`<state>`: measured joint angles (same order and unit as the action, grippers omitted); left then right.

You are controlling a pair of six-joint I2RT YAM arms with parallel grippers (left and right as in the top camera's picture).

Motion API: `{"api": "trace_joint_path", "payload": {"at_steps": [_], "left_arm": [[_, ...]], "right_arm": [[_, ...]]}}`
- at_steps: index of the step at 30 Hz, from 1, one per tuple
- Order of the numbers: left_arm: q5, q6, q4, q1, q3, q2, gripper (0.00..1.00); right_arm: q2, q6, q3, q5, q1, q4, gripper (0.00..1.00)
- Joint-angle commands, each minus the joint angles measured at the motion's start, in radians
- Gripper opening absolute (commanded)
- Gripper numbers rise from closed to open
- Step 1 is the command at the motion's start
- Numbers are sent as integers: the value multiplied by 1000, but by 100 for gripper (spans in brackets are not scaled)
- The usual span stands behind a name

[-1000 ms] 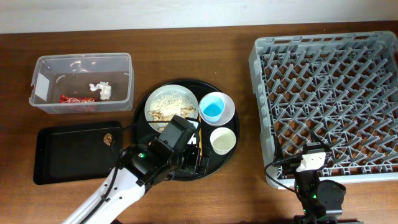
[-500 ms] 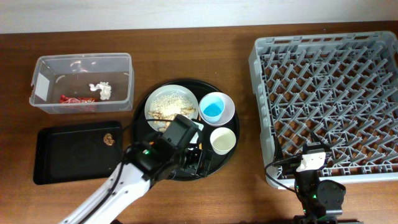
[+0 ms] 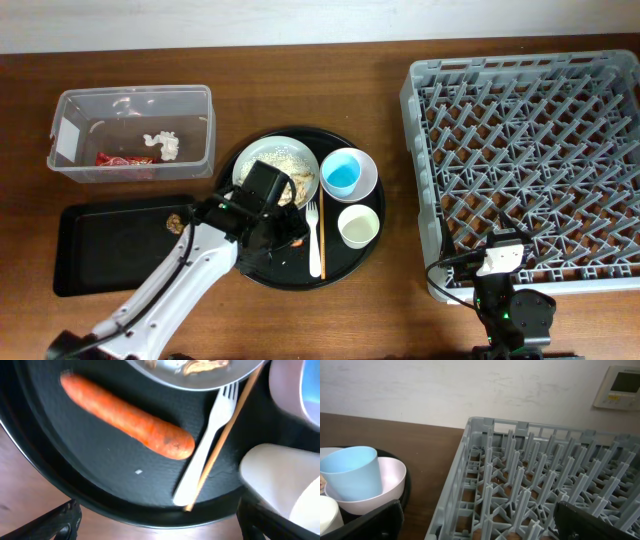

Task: Sort waste into correct bins and load items into the dishwasher rack
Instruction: 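Reach the left gripper to the carrot and grasp it, then carry the carrot left and set it on the black tray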

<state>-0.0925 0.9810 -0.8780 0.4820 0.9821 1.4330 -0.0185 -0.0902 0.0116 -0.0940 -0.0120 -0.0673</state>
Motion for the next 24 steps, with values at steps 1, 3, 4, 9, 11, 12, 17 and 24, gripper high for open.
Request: {"api": "trace_joint_path", "payload": {"at_steps": [1, 3, 4, 9, 11, 12, 17, 24], "left_arm": [[-31, 311, 11, 0, -47, 56, 99], [84, 315, 61, -1, -47, 97, 99], [88, 318, 83, -1, -47, 119, 99], [202, 318, 111, -52, -49, 172, 99], [182, 318, 112, -60, -51, 174, 99], [162, 318, 111, -59, -51, 174, 99], [130, 362, 111, -60, -66, 216, 98], [88, 362, 196, -59, -109, 250, 78]], "right_arm": [[6, -7, -6, 5, 6, -4, 99], [6, -7, -6, 5, 6, -4, 99], [6, -7, -6, 5, 6, -4, 99], [6, -7, -6, 5, 6, -4, 99], [6, -7, -6, 5, 6, -4, 99], [6, -7, -6, 5, 6, -4, 99], [6, -7, -6, 5, 6, -4, 99], [6, -7, -6, 5, 6, -4, 99]]}}
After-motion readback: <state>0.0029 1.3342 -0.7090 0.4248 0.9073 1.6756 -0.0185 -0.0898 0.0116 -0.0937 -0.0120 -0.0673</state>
